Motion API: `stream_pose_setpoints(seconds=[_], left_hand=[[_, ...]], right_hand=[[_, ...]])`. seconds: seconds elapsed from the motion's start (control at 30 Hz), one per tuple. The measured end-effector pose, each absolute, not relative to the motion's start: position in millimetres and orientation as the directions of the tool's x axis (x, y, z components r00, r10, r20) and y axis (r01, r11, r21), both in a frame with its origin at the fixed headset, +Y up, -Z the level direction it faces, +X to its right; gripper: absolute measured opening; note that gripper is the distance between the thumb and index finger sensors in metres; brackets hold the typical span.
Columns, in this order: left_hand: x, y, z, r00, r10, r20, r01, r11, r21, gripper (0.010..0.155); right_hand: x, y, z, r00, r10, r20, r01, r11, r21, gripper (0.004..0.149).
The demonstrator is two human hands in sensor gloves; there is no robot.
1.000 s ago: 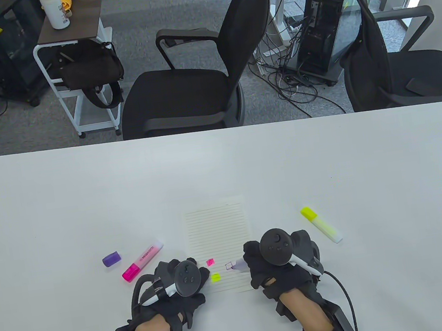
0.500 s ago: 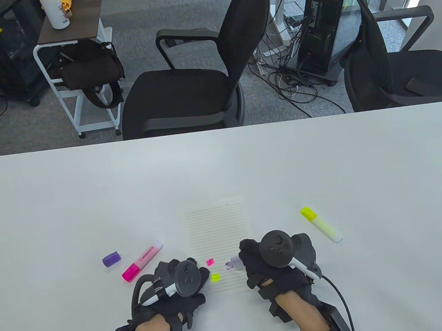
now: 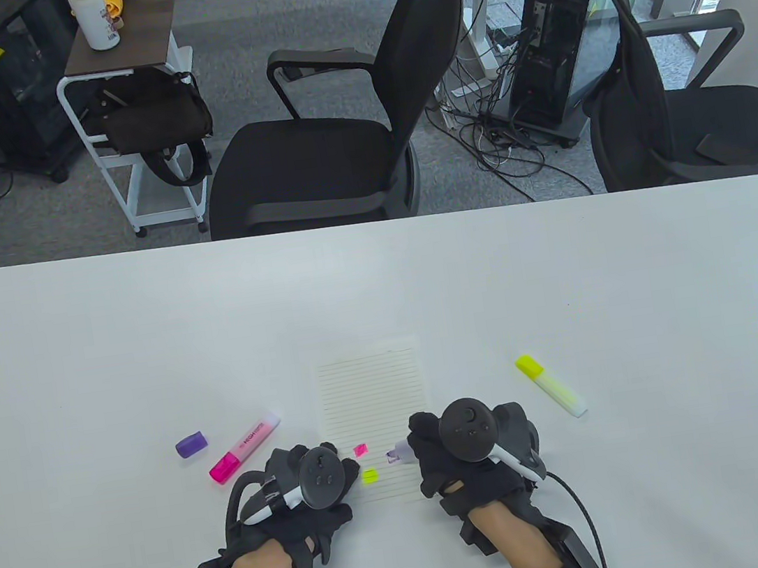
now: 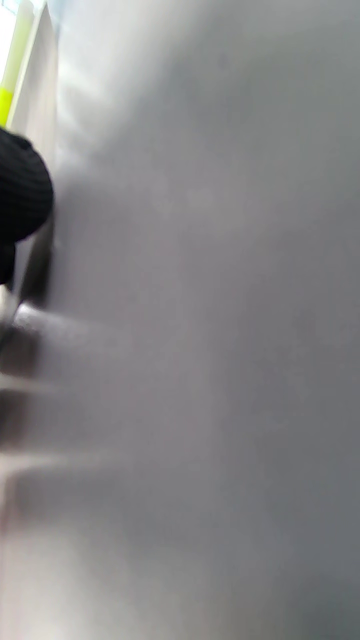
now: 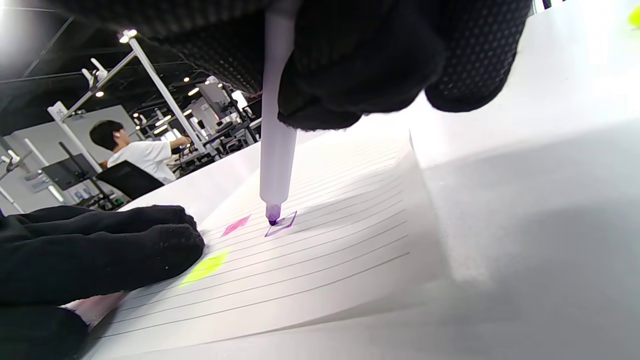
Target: Apply highlighter ink on paper
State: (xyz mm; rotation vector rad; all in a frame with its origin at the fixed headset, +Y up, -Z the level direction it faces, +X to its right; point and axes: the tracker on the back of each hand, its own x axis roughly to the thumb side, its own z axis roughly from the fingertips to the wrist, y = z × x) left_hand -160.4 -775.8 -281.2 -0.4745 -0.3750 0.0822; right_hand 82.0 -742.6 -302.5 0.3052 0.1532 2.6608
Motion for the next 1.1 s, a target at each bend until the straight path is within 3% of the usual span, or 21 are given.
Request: stream_pose_setpoints(seconds=[0.27, 0.47, 0.63, 1.1], left_hand=[[-160.4, -776.2, -281.0, 0.929, 0.164, 0.333, 0.009, 0.887, -0.461, 0.066], [-160.7, -776.3, -281.3, 0.929, 0.165, 0.332, 0.008, 0.887, -0.462, 0.066], [-160.6, -776.5, -281.2, 0.929, 0.166, 0.332, 0.007, 0.886, -0.463, 0.066], [-160.6, -777.4, -281.4, 0.928, 0.168, 0.331, 0.006, 0.886, -0.464, 0.066]], right_hand=[[82.7, -743.1, -302.0, -0.863, 0.472, 0.182, -0.443, -0.879, 0.177, 0.038], [85.2, -738.4, -300.7, -0.898, 0.414, 0.150, -0.395, -0.908, 0.139, 0.038], [83.1, -741.7, -301.3, -0.873, 0.455, 0.176, -0.429, -0.887, 0.171, 0.038], [82.5, -735.2, -299.3, -0.908, 0.382, 0.174, -0.360, -0.922, 0.143, 0.038]])
